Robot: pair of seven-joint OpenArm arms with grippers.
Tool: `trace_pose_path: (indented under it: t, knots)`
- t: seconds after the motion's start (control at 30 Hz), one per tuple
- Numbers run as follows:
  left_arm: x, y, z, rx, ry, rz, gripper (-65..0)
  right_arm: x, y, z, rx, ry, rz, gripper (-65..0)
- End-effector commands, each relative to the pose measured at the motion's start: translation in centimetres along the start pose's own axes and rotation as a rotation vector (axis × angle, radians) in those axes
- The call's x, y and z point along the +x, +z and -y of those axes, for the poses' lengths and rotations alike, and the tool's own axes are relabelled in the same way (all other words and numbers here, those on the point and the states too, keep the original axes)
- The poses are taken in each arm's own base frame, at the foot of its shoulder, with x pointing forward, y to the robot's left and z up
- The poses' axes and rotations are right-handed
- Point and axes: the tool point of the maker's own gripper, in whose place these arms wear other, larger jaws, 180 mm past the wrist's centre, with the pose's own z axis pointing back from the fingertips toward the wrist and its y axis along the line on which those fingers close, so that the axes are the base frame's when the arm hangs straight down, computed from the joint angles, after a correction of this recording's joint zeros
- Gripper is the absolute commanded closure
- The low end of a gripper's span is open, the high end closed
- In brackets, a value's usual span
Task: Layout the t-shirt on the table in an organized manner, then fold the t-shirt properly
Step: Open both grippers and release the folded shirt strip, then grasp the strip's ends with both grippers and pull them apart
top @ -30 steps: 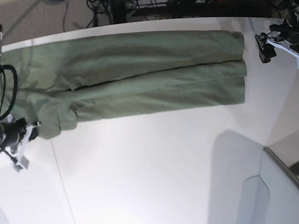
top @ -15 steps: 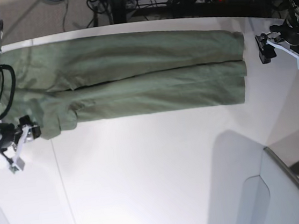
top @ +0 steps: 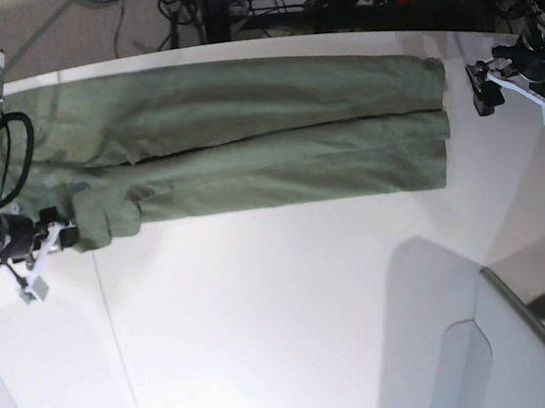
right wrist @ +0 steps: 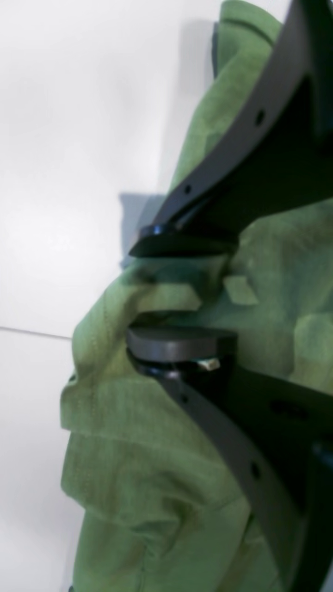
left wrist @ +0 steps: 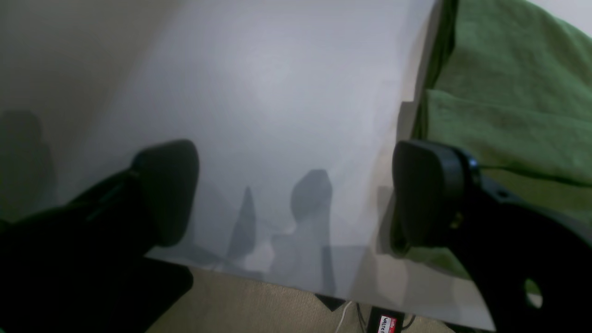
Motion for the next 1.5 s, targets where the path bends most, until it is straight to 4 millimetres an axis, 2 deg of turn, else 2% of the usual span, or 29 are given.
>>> trace_pose_path:
  t: [0.0, 0.53, 0.6, 0.7, 0.73, 1.0, 1.23, 1.37, 1.47]
  knots:
    - [1.2, 0.3, -0.4, 0.007, -0.010, 0.035, -65.0, 2.2, 0.9, 0.8, -0.013, 0.011, 0.056, -22.4]
    - [1.2, 0.3, -0.4, 0.006, -0.009, 0.036, -65.0, 2.5, 0.9, 0.7, -0.011, 0.011, 0.065, -21.3]
    - [1.2, 0.3, -0.4, 0.006, -0.009, 0.036, -65.0, 2.5, 0.9, 0.7, -0.011, 0.011, 0.066, -16.1]
    - [1.2, 0.3, -0.4, 0.006, -0.009, 0.036, -65.0, 2.9, 1.0, 0.7, -0.012, 0.014, 0.071, -0.8]
    - [1.2, 0.3, -0.4, 0.006, -0.009, 0.036, -65.0, 2.9, 1.0, 0.7, -0.012, 0.014, 0.071, -0.2]
    - [1.2, 0.3, -0.4, 0.006, -0.008, 0.036, -65.0, 2.9, 1.0, 0.7, -0.013, 0.015, 0.073, -0.8]
    - [1.2, 0.3, -0.4, 0.006, -0.008, 0.036, -65.0, 4.1, 3.0, 0.9, -0.066, 0.098, 0.092, -0.9]
    - [1.3, 0.3, -0.3, 0.005, -0.007, 0.039, -65.0, 3.8, 3.9, 1.1, -0.093, 0.128, 0.030, -0.9]
    - [1.7, 0.1, -0.2, 0.002, -0.004, 0.047, -65.0, 2.6, 4.3, 1.2, -0.107, 0.139, -0.018, -0.9]
